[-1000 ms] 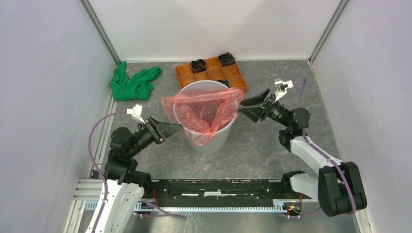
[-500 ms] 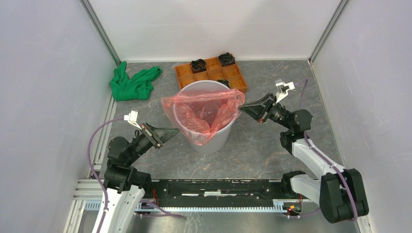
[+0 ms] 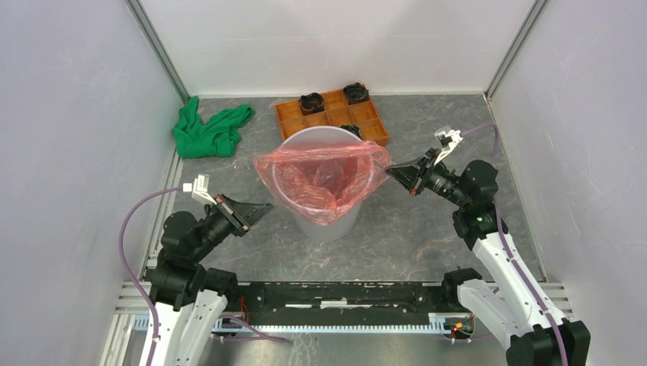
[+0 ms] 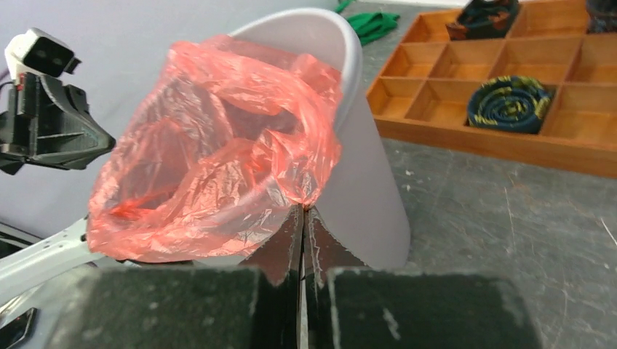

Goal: Put the trash bags into the trash bin

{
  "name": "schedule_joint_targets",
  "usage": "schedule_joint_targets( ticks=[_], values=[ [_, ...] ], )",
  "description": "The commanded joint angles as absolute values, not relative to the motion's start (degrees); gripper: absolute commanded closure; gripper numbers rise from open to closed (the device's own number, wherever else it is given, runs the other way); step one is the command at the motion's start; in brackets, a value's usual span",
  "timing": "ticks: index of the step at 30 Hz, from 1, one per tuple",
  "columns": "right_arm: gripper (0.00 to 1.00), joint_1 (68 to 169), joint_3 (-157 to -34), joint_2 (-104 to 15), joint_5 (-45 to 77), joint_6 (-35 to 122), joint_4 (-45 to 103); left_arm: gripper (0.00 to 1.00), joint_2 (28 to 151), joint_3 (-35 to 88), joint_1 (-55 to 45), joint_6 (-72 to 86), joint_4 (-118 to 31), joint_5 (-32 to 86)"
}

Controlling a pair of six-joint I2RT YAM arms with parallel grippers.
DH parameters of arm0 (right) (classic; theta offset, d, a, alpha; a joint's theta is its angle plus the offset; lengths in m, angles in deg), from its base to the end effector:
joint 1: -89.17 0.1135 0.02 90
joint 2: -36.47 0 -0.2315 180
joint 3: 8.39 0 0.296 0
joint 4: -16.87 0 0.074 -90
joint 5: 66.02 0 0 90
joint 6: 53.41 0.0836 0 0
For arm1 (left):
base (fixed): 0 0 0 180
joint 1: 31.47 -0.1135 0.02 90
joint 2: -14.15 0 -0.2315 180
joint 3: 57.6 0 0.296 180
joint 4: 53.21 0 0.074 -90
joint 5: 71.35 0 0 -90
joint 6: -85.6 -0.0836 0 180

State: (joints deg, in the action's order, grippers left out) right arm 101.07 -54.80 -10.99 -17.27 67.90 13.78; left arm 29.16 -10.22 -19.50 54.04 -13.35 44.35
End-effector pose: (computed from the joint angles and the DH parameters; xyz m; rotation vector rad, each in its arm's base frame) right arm 0.2785 0.1150 0.2835 -0.3340 1.6270 1.1319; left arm 0.1827 -0.0758 0.3125 -0.3854 1.8257 -1.2662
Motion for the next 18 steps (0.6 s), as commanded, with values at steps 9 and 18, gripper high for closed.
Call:
schedule_joint_targets(
  ticks=[9, 18],
  values=[
    [0.99, 101.0, -54.5, -9.5, -18.6, 64.1, 18.4, 0.57, 27.1, -12.0, -19.7, 53.3, -16.0, 47.5],
    [1.00, 101.1, -54.2, -9.5, -19.9, 64.6, 17.3, 0.37, 26.3, -15.4, -19.7, 57.2, -23.5, 47.8]
  ],
)
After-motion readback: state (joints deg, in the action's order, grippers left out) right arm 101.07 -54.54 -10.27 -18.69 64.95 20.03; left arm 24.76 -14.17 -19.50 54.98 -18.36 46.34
